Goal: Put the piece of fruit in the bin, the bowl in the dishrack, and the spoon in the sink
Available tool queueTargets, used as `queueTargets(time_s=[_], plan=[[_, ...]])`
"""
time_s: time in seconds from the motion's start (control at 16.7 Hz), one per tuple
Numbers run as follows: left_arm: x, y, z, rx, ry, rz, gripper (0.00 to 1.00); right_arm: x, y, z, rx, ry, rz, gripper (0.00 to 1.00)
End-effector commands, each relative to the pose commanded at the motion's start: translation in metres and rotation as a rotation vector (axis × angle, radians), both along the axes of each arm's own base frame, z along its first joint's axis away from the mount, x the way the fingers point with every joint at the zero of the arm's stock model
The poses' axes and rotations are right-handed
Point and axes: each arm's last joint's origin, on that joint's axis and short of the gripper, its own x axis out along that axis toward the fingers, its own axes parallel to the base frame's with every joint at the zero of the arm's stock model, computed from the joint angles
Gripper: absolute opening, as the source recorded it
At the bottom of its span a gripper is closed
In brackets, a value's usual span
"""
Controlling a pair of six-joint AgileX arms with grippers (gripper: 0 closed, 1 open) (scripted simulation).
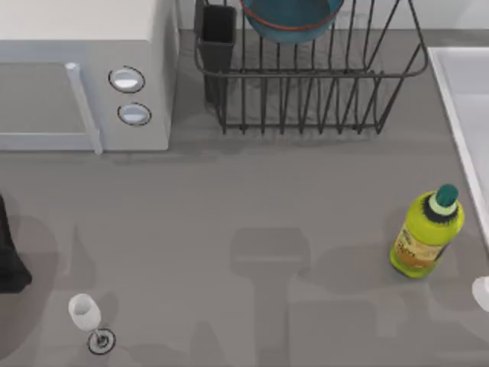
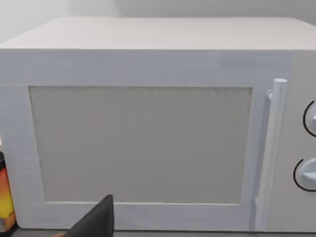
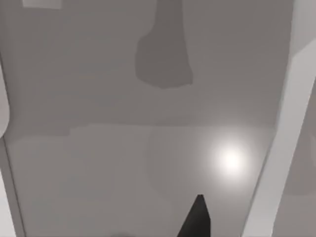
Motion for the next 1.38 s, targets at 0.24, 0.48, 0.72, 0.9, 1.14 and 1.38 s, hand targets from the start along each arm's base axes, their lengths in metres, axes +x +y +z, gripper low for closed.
queueTargets(time_s=[0.24, 0.48, 0.72, 0.9, 1.14, 1.38], plan=[[0.0, 0.0, 0.0, 0.0, 0.0, 0.0, 1.0, 0.047, -0.014, 0.014, 0.013, 0.067, -0.032, 0.0], [0.0, 0.0, 0.0, 0.0, 0.0, 0.0, 1.0, 0.122, -0.033, 0.022, 0.033, 0.129, -0.045, 0.0], [0.0, 0.0, 0.0, 0.0, 0.0, 0.0, 1.0, 0.197, -0.05, 0.007, 0.051, 0.172, -0.037, 0.0], [0.0, 0.0, 0.0, 0.0, 0.0, 0.0, 1.0, 0.238, -0.056, -0.011, 0.053, 0.171, -0.029, 0.0], [0.0, 0.0, 0.0, 0.0, 0.0, 0.0, 1.0, 0.272, -0.059, -0.025, 0.039, 0.116, -0.014, 0.0], [0.0, 0.0, 0.0, 0.0, 0.0, 0.0, 1.0, 0.288, -0.057, -0.024, 0.016, 0.021, 0.006, 0.0]])
